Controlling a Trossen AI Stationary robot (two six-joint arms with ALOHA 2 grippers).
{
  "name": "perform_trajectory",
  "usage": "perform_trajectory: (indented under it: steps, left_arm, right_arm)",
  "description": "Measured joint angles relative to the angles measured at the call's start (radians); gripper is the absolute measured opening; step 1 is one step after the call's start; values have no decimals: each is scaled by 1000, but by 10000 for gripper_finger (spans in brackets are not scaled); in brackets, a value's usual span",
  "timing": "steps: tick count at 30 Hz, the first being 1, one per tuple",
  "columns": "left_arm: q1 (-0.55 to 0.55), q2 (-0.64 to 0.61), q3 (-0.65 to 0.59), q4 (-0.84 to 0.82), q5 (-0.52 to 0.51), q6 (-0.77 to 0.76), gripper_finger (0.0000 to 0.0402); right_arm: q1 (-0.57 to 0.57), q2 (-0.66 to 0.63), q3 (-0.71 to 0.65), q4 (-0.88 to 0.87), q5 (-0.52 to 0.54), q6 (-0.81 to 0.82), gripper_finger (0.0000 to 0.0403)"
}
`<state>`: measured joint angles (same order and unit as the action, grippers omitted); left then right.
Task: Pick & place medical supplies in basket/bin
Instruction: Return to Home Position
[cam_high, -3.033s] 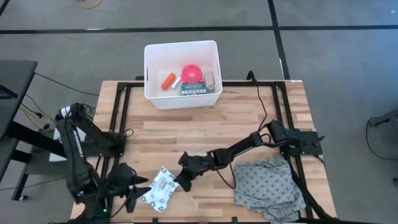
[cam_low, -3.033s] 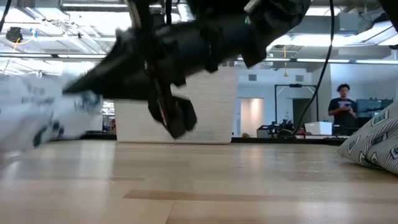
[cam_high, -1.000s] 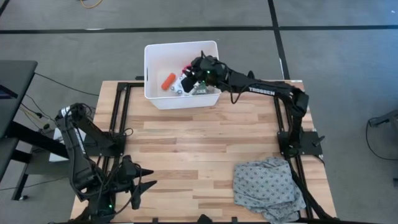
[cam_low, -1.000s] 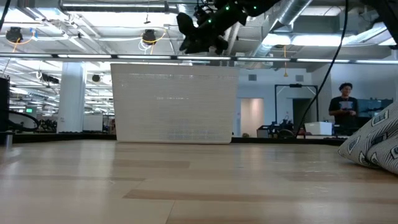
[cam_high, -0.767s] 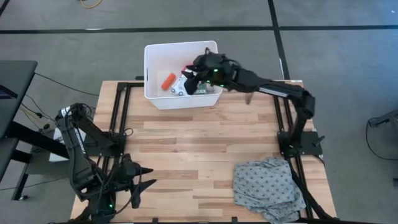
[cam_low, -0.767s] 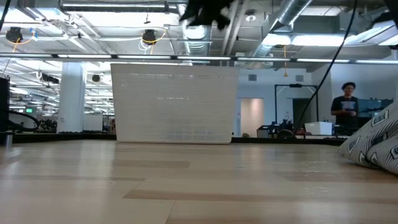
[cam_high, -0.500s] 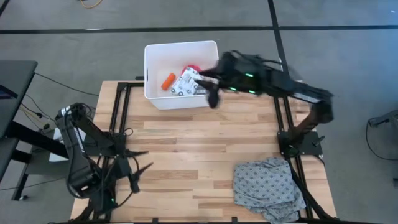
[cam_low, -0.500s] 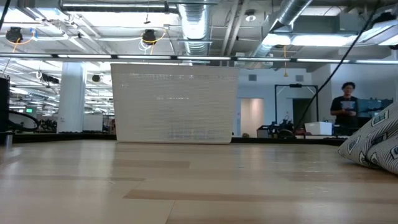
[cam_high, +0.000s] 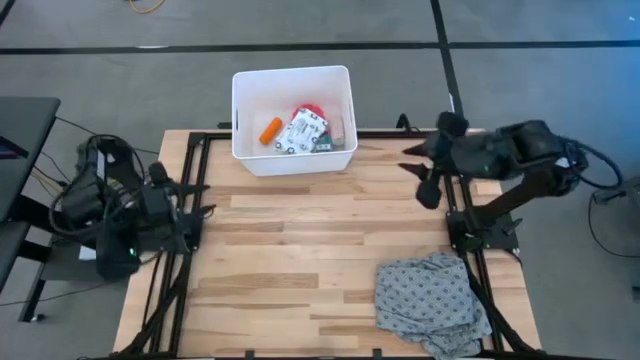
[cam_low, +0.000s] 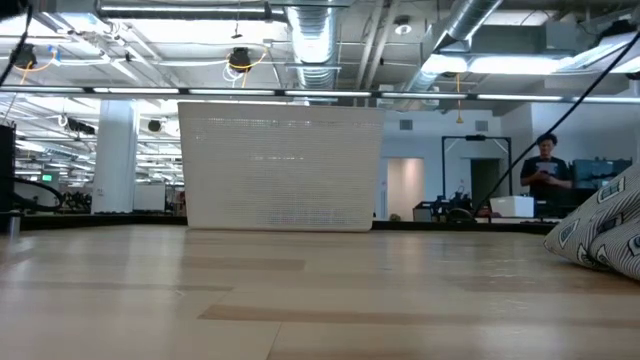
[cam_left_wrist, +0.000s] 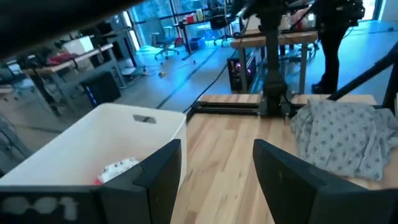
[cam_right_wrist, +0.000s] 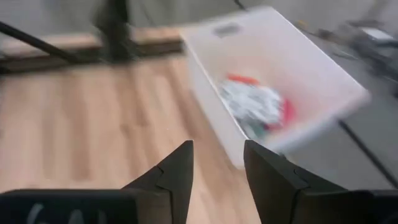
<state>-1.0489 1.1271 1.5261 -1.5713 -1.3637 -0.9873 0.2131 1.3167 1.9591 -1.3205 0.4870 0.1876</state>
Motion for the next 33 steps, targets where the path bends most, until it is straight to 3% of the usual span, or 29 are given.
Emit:
perform_trajectory:
  steps: [3, 5, 11, 14, 18, 23, 26, 33]
  left_arm:
    - [-7, -90, -125, 24, 36, 4, 192]
    - [-17, -138, -239, 95, 39, 8, 192]
    - [-6, -267, -537, 393, 41, 59, 192]
    - [4, -314, -625, 583, 97, 152, 193]
    - [36, -364, -699, 969, 279, 442, 193]
    - [128, -364, -759, 1422, 654, 986, 193]
    - [212, -382, -757, 1448, 801, 1155, 193]
    - [447, -536, -778, 1312, 845, 1130, 193]
  right_arm:
    - [92, -31, -52, -79, 113, 71, 138]
    - [162, -76, -151, -50, 119, 47, 139]
    - [354, -264, -561, 347, -96, -137, 136]
    - [403, -366, -747, 554, -116, -194, 138]
    - [419, -510, -944, 742, -87, -170, 138]
    - [420, -666, -1147, 884, -90, -162, 136]
    - [420, -749, -1224, 926, -92, -162, 138]
    - [421, -979, -1310, 963, -93, -174, 136]
